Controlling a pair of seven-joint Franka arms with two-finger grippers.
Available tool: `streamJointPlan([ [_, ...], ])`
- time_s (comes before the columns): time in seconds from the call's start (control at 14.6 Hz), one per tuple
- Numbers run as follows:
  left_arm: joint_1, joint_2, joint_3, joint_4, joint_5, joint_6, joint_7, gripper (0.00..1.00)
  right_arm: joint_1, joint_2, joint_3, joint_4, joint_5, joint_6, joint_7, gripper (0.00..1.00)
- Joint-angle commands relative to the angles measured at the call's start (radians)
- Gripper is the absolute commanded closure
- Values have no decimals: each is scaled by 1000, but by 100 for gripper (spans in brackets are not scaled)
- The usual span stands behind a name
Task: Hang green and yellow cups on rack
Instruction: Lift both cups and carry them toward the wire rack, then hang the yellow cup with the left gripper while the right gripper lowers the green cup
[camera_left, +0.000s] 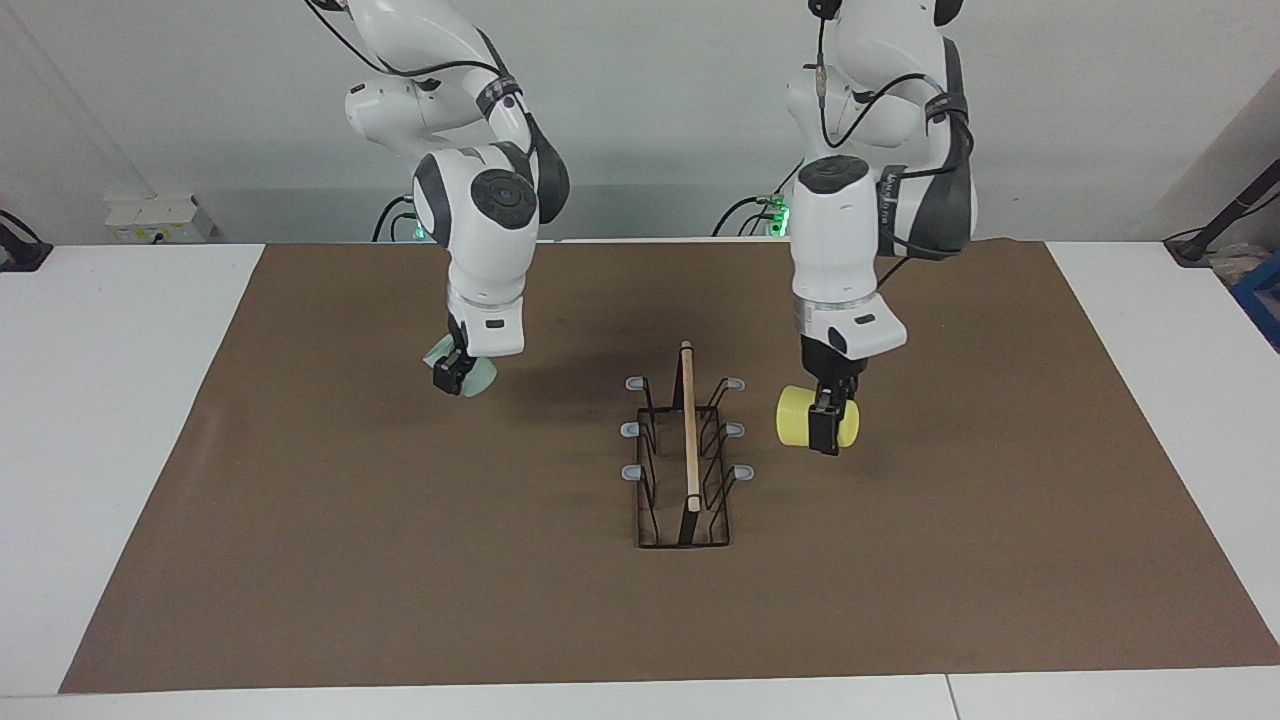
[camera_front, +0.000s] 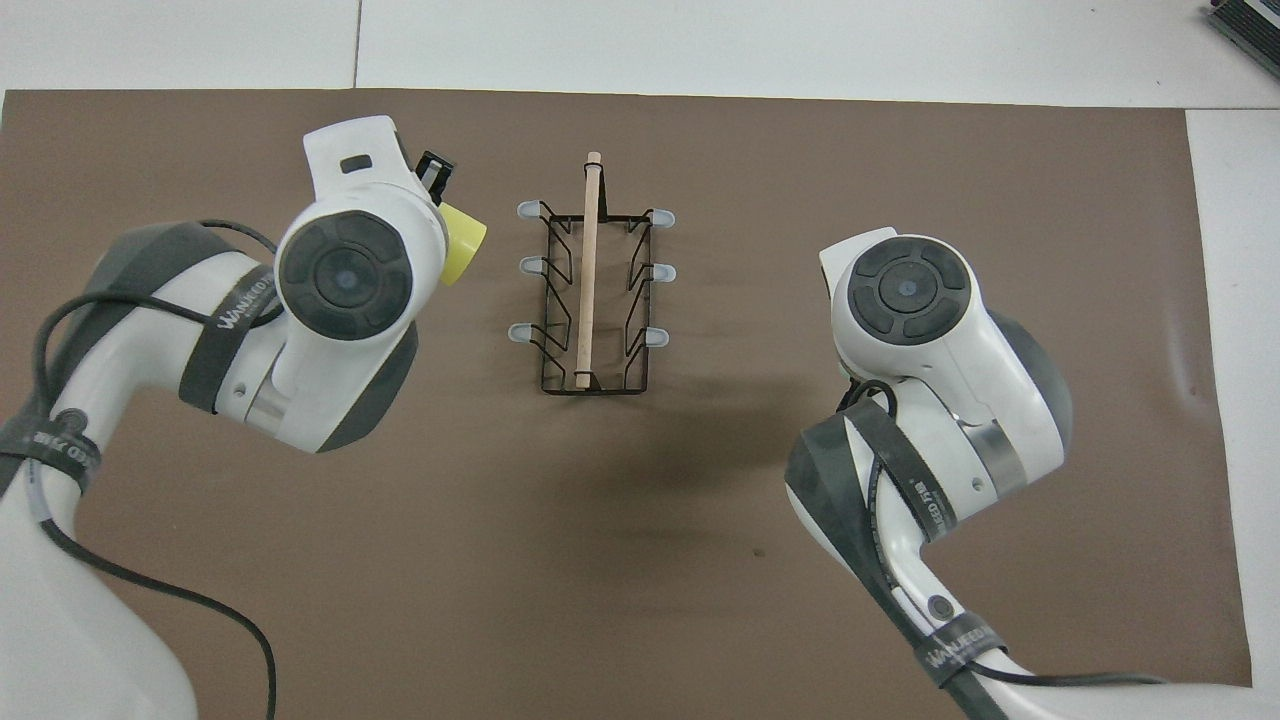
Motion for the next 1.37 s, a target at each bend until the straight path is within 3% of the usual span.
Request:
streamJointPlan([
  [0.0, -81, -97, 18, -145, 187, 8, -96, 100, -14, -49, 12, 7, 146, 84, 14, 100],
  [0.27, -157, -148, 17, -233, 339, -7, -203, 100, -22, -82, 13, 9, 291, 231, 4, 100],
  [0.55, -228, -178, 17, -288, 441, -12, -292, 100, -8, -90, 19, -10, 536, 412, -15, 100],
  [0.75, -245, -180, 14, -297, 465, -11, -294, 100, -7, -89, 27, -37, 857, 569, -232, 100],
  [0.82, -245, -180, 14, -302, 465, -3, -294, 82, -7, -93, 27, -49, 1000, 587, -342, 100],
  [0.89, -245, -180, 14, -302, 465, -1, -292, 38, -4, -107, 27, -65, 1133, 596, -454, 100],
  [0.96, -243, -182, 12, -302, 465, 0, -291, 0, 7, -122, 27, -98, 1253, 627, -549, 100],
  [1.1, -240, -180, 11, -302, 465, 14, -280, 0, 48, -141, 27, -140, 1492, 723, -712, 100],
  [1.3, -231, -176, 9, -294, 464, 40, -262, 0, 116, -141, 27, -155, 1734, 839, -875, 100],
])
